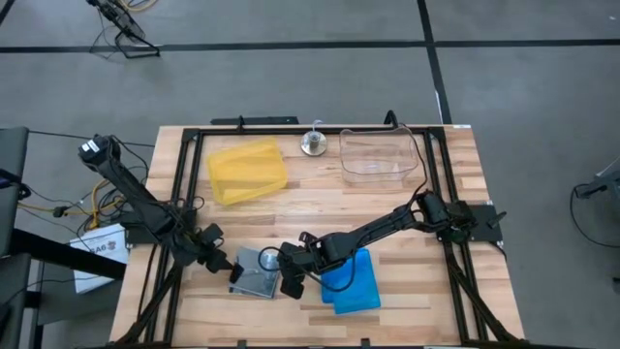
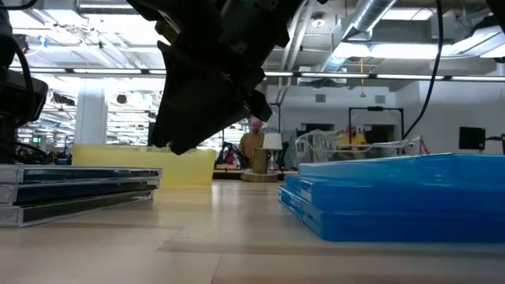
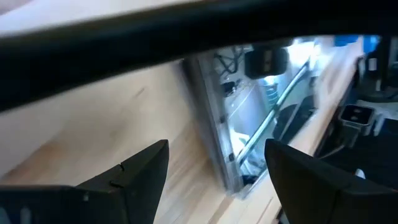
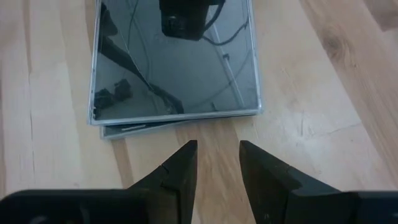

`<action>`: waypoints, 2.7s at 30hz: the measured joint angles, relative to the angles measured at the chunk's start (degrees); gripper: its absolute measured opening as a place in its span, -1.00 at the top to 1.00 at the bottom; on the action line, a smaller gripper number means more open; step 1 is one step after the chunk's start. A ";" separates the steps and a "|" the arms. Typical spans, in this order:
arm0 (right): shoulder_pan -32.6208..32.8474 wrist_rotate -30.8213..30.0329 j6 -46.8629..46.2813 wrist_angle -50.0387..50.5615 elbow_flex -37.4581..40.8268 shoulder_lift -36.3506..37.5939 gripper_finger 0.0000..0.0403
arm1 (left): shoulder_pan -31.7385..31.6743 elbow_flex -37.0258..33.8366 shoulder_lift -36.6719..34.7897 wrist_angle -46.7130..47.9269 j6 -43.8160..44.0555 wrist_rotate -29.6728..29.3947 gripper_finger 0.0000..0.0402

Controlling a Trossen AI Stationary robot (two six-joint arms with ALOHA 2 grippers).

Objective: Pick & place jewel cases by type
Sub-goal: Put the top black CD case into the yellow bin

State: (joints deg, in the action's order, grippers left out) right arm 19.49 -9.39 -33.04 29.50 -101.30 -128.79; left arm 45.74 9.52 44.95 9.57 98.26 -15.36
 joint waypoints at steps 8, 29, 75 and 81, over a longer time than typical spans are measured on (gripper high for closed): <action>0.79 -1.33 -0.44 -0.21 0.00 0.00 0.88 | 0.00 0.00 3.88 -3.08 -0.11 -0.39 -0.30; 1.77 0.31 -4.07 -5.57 -2.14 -5.16 0.99 | -0.05 0.02 4.19 -2.91 0.08 -1.51 -0.30; -3.52 0.41 -0.93 -11.76 -2.14 -5.62 1.00 | -0.09 0.07 4.17 -4.54 -0.09 -8.82 -0.30; -3.89 0.37 -0.47 -8.40 -2.98 -4.70 1.00 | -0.09 0.07 4.17 0.61 1.23 -6.93 -0.30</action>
State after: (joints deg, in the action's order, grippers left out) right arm 15.59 -9.03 -33.50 21.10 -104.27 -133.49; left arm 45.65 9.58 49.12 10.18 99.48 -22.30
